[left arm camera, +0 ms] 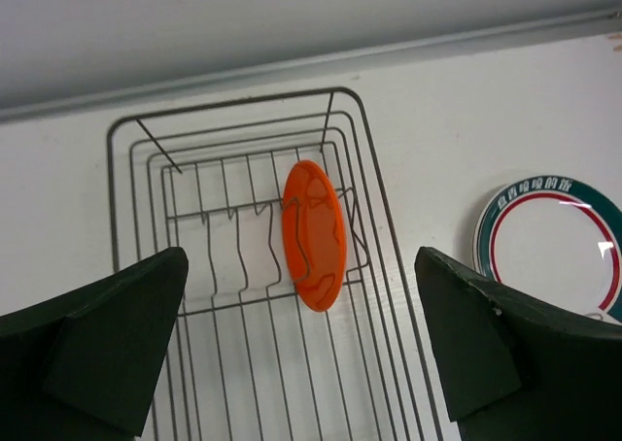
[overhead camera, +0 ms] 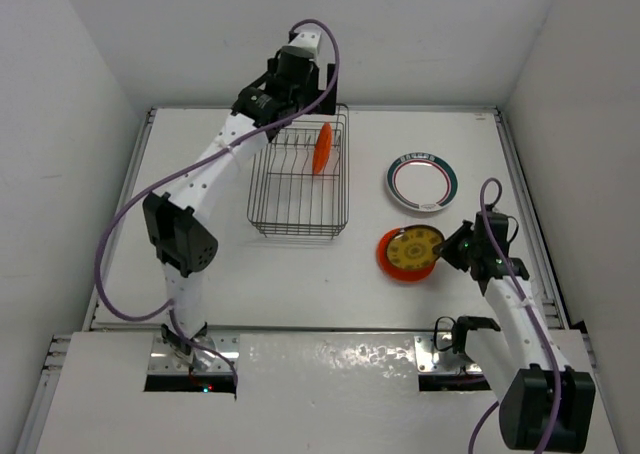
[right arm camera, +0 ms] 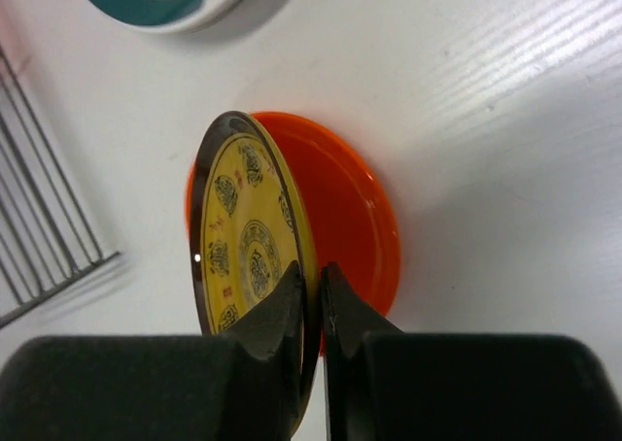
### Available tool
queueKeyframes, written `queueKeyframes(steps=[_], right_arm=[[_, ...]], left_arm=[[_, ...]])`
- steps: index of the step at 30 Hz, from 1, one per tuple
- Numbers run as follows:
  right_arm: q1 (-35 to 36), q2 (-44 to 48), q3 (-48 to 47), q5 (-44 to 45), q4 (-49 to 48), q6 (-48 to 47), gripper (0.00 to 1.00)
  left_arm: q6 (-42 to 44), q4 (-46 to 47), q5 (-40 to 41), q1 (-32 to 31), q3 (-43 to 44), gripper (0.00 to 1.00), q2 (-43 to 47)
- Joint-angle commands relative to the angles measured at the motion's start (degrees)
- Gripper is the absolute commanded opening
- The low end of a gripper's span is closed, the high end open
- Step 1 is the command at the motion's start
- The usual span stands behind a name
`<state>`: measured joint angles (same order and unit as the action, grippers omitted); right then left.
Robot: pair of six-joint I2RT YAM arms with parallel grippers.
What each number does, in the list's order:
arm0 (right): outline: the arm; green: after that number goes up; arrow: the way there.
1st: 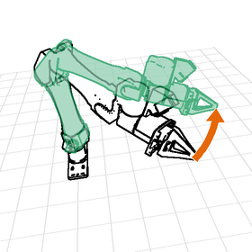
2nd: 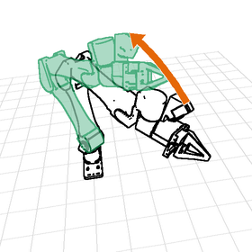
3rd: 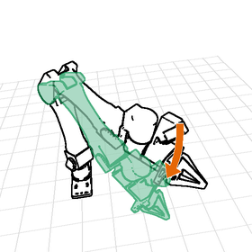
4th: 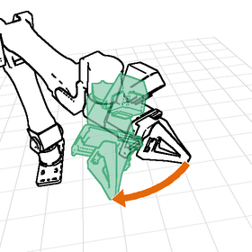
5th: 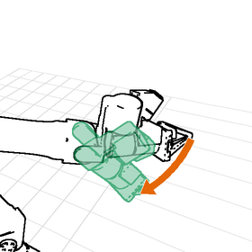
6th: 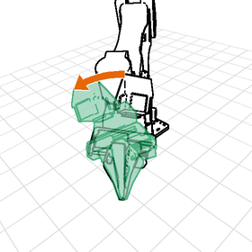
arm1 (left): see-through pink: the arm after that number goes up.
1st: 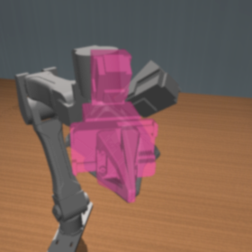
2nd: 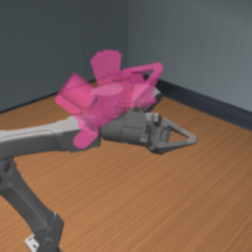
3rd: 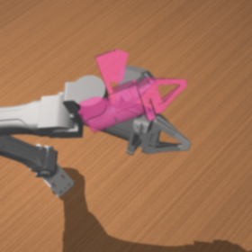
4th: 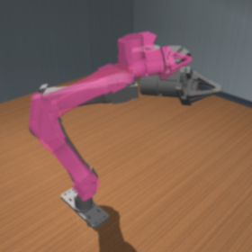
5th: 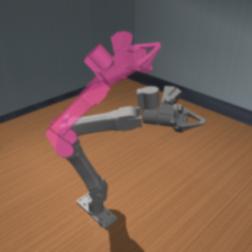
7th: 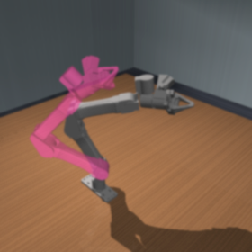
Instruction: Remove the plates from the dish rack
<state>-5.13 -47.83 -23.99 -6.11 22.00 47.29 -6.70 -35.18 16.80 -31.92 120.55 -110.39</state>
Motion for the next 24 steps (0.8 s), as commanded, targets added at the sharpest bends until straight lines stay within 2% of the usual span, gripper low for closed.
queueKeyframes(steps=[1, 2, 7, 8, 9, 10, 11, 14, 16, 19, 22, 24], right_arm=[[0.0, 0.1, 2.1, -0.5, -7.6, -4.0, 0.09], [0.0, -0.3, 2.1, -0.3, -7.1, -4.2, 0.10], [2.0, -2.9, 1.1, -0.9, -5.7, -6.3, 0.74], [3.1, -3.8, 0.2, -0.9, -4.3, -6.9, 0.74], [4.4, -4.7, -0.8, 1.9, -0.9, -7.5, 0.91], [5.5, -5.6, -1.8, 3.6, 1.0, -7.8, 0.98], [8.5, -7.2, -3.4, 5.0, 2.5, -8.6, 0.99], [10.2, -9.0, -6.8, 9.9, 10.8, -8.4, 0.99], [10.3, -7.6, -8.5, 17.4, 18.0, -7.6, 0.99], [10.2, -3.4, -11.0, 21.3, 22.0, -7.9, 0.99], [10.3, -1.6, -13.4, 21.0, 24.3, -8.7, 0.99], [10.3, -1.8, -15.0, 20.4, 25.9, -9.3, 0.99]], left_arm=[[-6.4, -9.5, -4.4, 0.7, 4.5, 1.00, -4.9], [-6.8, -9.2, -4.8, 1.6, 4.5, 1.00, -5.2], [-9.8, -6.5, -8.3, 3.5, 4.7, 1.00, -8.5], [-10.2, -6.5, -9.0, 3.6, 5.2, 1.00, -9.5], [-10.7, -6.5, -9.3, 3.8, 5.8, 1.00, -10.4], [-11.7, -6.5, -9.2, 4.0, 6.4, 1.00, -11.2], [-12.0, -6.2, -9.3, 4.1, 7.6, 1.00, -12.8], [-13.5, -4.5, -8.7, 4.3, 8.1, 1.00, -14.8], [-14.0, -2.8, -8.9, 4.6, 8.4, 0.99, -15.8], [-14.8, -2.2, -9.6, 5.1, 10.5, 0.90, -19.2], [-15.4, -1.2, -9.9, 5.7, 11.3, 0.77, -21.3], [-16.0, -0.7, -12.1, 6.3, 11.1, 0.73, -22.3]])
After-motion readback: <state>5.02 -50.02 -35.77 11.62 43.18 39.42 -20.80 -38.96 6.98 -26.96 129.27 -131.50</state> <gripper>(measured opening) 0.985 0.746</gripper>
